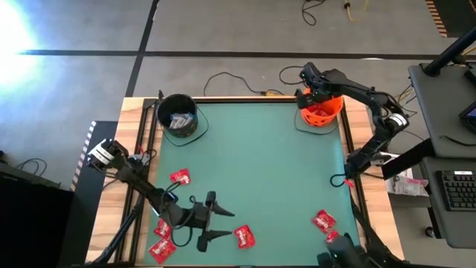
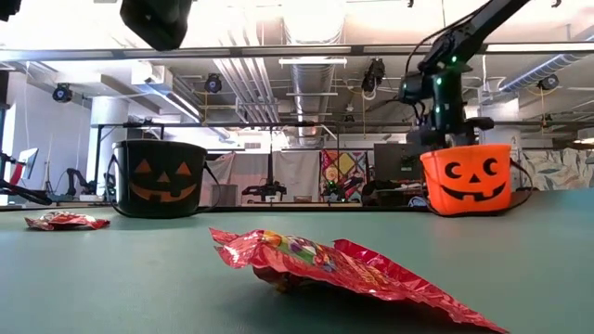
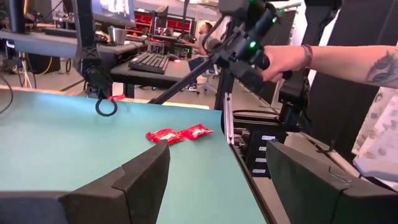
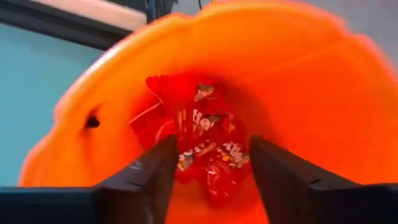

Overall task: Sort candy by brand, put in halloween buckets
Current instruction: Put the red candy into the orange bucket

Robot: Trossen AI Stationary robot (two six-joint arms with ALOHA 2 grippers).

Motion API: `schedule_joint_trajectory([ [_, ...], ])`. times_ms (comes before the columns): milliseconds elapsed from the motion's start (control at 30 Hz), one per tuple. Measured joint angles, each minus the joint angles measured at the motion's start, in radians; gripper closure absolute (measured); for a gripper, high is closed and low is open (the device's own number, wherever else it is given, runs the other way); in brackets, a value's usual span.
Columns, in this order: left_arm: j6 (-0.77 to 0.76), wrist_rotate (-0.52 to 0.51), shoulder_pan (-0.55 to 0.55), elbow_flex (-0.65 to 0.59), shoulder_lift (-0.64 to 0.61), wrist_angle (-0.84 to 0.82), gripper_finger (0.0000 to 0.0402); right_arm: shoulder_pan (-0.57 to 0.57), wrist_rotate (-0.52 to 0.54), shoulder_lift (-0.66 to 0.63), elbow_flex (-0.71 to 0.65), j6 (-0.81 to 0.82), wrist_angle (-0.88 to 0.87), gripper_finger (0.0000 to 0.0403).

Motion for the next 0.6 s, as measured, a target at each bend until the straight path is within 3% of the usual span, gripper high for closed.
schedule_joint_trajectory([
  [167, 0.012, 0.000, -0.004, 0.000, 0.000, 0.009, 0.0150, 0.064, 0.002, -0.131, 0.006, -0.047, -0.043, 0.0153],
  [300, 0.022, -0.001, -0.001, 0.000, 0.000, 0.010, 0.0150, 0.230, 0.001, -0.322, -0.073, -0.059, -0.048, 0.0120],
  [467, 0.064, -0.001, 0.010, 0.000, 0.002, 0.010, 0.0150, 0.645, -0.050, -0.601, -0.237, 0.042, -0.031, 0.0101],
  [600, 0.073, 0.001, 0.047, 0.000, 0.002, 0.010, 0.0150, 1.086, -0.139, -0.731, -0.388, 0.303, -0.001, 0.0102],
])
